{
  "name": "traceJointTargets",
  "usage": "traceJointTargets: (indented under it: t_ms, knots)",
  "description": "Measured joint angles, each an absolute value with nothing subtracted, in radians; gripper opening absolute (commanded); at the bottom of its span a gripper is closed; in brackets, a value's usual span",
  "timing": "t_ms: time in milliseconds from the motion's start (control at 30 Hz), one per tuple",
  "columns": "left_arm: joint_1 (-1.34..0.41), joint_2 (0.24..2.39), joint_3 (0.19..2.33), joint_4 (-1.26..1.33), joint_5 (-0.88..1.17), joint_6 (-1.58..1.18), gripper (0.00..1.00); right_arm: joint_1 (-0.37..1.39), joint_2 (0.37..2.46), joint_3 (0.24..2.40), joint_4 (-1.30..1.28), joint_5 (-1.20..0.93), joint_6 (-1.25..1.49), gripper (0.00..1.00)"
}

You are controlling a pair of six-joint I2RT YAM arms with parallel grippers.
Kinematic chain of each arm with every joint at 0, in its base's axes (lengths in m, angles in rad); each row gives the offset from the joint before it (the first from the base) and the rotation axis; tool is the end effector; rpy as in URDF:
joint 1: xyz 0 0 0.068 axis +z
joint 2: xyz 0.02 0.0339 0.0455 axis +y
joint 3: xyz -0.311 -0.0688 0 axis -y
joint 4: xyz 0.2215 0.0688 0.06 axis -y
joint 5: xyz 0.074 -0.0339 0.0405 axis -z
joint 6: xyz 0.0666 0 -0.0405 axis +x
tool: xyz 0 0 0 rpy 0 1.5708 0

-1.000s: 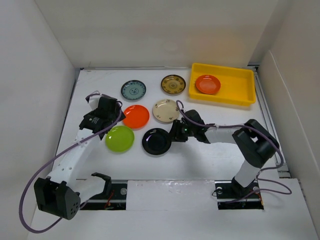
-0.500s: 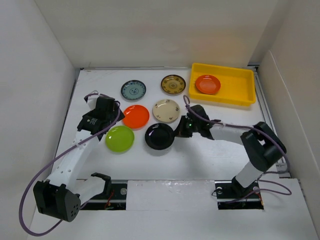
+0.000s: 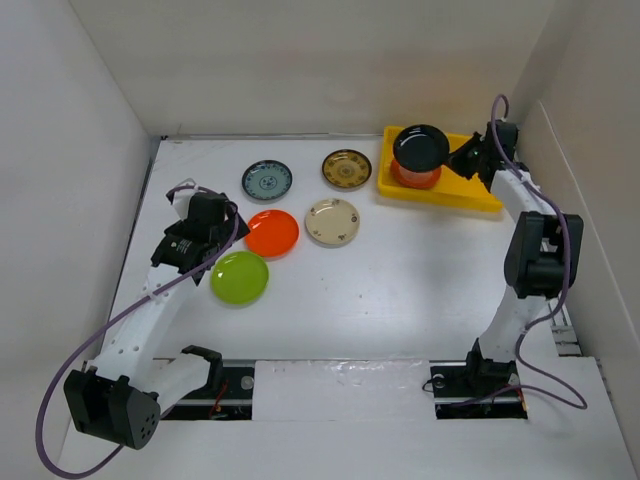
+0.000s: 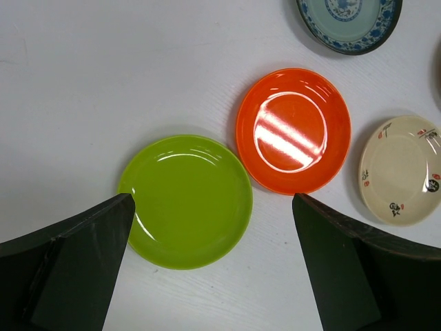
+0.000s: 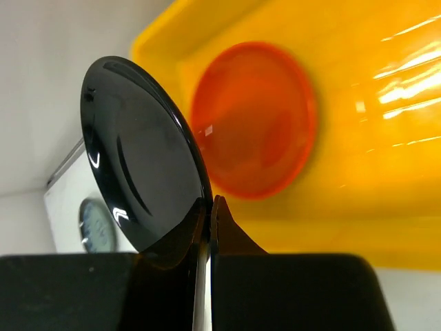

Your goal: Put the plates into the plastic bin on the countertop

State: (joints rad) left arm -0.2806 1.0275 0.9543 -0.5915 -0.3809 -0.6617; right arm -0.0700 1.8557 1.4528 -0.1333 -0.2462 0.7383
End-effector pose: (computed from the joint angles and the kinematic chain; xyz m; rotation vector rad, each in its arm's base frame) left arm 0.1908 -0.0292 0.3396 -0.6118 2.0950 -0.1069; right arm 0.4539 -0.0156 0.3095 0.7075 2.0396 0.6536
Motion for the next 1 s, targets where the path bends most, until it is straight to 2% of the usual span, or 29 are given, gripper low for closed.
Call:
traceJointTargets:
  t_ms: [200, 233, 267, 333, 367, 433, 467, 600, 733, 867, 1000]
  knots:
    - [-0.281, 1.028, 0.954, -0.578, -0.36, -0.651, 1.0, -0.122, 2.062, 1.596, -0.236, -0.253, 0.738, 0.0]
    - [-0.281, 1.028, 0.954, -0.576, -0.358, -0.648, 1.0, -0.123, 2.083, 1.612, -0.248, -0.259, 0.739, 0.01]
    - [-0.281, 1.028, 0.954, -0.574, -0.355, -0.646, 1.0, -0.124, 2.098, 1.621, -0.256, -0.263, 0.741, 0.08]
    - [-0.281, 1.028, 0.954, -0.572, -0.35, -0.644, 1.0, -0.124, 2.109, 1.629, -0.275, -0.27, 0.749, 0.29]
    - [-0.281, 1.027, 0.954, -0.573, -0.347, -0.642, 1.0, -0.124, 2.11, 1.639, -0.29, -0.272, 0.752, 0.56]
    - [-0.281, 1.028, 0.954, -0.571, -0.344, -0.637, 1.0, -0.125, 2.111, 1.673, -0.311, -0.274, 0.753, 0.74]
    - [-0.281, 1.028, 0.954, -0.571, -0.341, -0.636, 1.0, -0.125, 2.111, 1.689, -0.313, -0.275, 0.751, 1.0]
    - [-0.281, 1.028, 0.954, -0.567, -0.334, -0.633, 1.0, -0.107, 2.033, 1.663, -0.307, -0.223, 0.739, 1.0]
    - [-0.281, 1.028, 0.954, -0.566, -0.329, -0.632, 1.0, -0.029, 1.835, 1.542, -0.295, -0.168, 0.724, 1.0]
    - [-0.281, 1.028, 0.954, -0.565, -0.326, -0.632, 1.0, 0.178, 1.596, 1.304, -0.186, -0.154, 0.731, 1.0]
    - [-0.281, 1.028, 0.954, -0.565, -0.325, -0.632, 1.0, 0.359, 1.509, 1.037, -0.028, -0.155, 0.8, 0.97]
